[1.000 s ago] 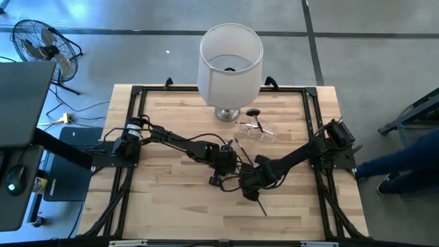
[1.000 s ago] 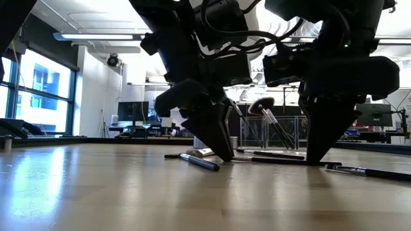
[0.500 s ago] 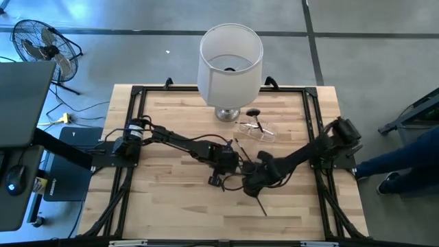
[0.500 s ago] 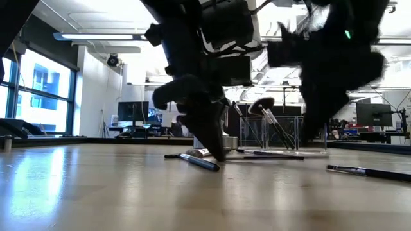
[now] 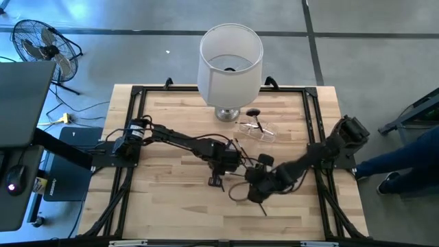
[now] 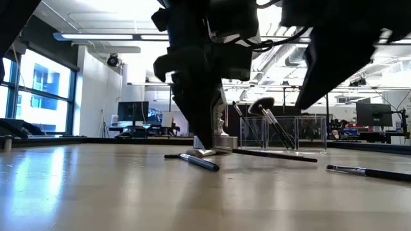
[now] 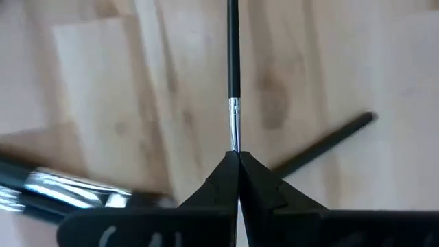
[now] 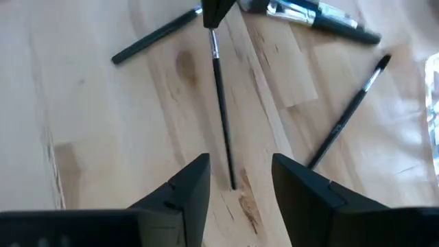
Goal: Put items in baskets/containers
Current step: Put the black eyeshadow brush into the transparent organizer
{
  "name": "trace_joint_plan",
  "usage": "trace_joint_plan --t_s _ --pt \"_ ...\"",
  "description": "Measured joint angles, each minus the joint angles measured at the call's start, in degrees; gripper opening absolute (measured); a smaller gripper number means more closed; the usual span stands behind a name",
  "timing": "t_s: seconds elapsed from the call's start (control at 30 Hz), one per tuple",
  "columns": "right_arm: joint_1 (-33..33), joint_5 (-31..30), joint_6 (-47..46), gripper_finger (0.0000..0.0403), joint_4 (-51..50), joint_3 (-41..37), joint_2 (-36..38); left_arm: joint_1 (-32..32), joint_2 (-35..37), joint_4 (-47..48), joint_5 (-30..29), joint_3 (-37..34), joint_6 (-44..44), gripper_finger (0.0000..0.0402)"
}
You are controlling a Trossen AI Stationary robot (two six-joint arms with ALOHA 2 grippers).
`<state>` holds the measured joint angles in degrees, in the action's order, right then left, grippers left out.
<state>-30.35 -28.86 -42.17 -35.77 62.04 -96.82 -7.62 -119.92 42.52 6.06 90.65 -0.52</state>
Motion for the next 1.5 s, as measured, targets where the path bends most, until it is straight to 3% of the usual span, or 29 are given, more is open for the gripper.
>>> trace_joint_plan --t_s 0.27,0.57,0.73,1.1,1.5 --pt "-3.8 -2.9 5.0 0.014 0.8 0.0 -0.8 2.9 0.1 -0.3 10.5 0.0 6.9 0.0" --pt "-3.7 -2.8 12.8 0.014 3.7 0.0 -3.5 5.2 0.2 -5.7 23.1 0.1 14.3 0.0" --pt "-2.5 -2.8 14.1 0.014 2.3 0.1 -3.8 5.4 0.2 -9.1 27.2 0.1 17.8 0.0" --pt "1.0 2.5 16.8 0.0133 0.9 0.1 -3.8 5.4 0.2 -10.6 29.5 0.1 24.4 0.0" --pt "1.5 4.1 20.1 0.0083 0.7 0.1 -3.8 5.4 0.3 -17.5 32.1 0.2 33.8 0.0"
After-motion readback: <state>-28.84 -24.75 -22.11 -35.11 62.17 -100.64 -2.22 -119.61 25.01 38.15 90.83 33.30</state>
